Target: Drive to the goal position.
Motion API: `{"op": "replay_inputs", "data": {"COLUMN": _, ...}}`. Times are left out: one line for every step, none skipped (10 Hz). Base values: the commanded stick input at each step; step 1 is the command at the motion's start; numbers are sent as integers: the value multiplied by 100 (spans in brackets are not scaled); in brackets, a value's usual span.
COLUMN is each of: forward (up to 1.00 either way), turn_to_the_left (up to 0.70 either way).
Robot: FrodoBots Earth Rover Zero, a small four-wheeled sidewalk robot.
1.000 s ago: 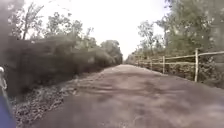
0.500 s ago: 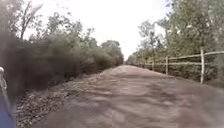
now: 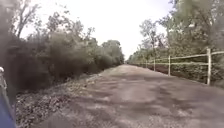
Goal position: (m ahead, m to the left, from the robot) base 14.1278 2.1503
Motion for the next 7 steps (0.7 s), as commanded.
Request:
{"op": "replay_inputs", "data": {"forward": 70, "turn_to_the_left": -1}}
{"op": "replay_inputs", "data": {"forward": 70, "turn_to_the_left": -2}}
{"op": "replay_inputs", "data": {"forward": 70, "turn_to_the_left": -3}}
{"op": "replay_inputs", "data": {"forward": 70, "turn_to_the_left": -5}}
{"op": "replay_inputs", "data": {"forward": 70, "turn_to_the_left": -8}}
{"op": "replay_inputs", "data": {"forward": 70, "turn_to_the_left": -6}}
{"op": "replay_inputs", "data": {"forward": 70, "turn_to_the_left": 0}}
